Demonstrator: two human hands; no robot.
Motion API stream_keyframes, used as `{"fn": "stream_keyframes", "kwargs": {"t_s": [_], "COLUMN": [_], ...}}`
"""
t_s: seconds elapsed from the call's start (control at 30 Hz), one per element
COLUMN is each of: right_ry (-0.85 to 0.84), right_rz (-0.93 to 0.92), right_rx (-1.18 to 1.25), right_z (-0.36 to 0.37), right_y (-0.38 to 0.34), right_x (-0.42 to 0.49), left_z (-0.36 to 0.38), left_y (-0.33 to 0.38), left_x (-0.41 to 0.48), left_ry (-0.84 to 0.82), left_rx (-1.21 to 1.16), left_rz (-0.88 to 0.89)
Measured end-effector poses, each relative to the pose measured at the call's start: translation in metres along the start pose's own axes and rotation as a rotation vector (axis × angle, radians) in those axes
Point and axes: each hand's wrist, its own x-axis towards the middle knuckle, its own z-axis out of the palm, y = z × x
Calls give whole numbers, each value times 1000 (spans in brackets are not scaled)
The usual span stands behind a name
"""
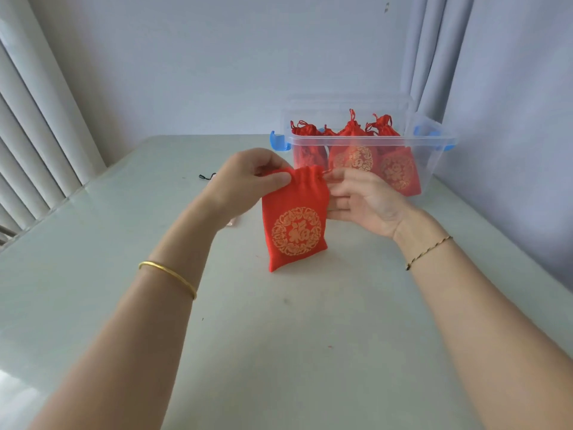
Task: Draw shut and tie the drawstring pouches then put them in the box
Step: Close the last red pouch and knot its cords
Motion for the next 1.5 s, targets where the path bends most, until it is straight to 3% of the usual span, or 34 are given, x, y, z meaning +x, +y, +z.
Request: {"fn": "stream_keyframes", "kwargs": {"t_s": [0.13,0.43,0.67,0.93,1.5], "right_ry": [55,59,25,168,354], "right_rz": [-8,-31,-10,-137,-207], "right_rx": [9,-382,-535,-420,-811], "right_z": [-9,-12,-19,-21,-26], "right_y": [-8,-18,-19,-25,-17], "right_x": [0,-6,-11,-13,-6], "left_z": [0,-1,0,-11,-31], "left_y": [2,3,3,-5,-16], "left_x": [1,3,3,3,6], "left_ry": [-35,-29,-22,-97,153], "left_rx": [35,30,14,106,348], "left_rz": [35,56,63,-55,-135]}}
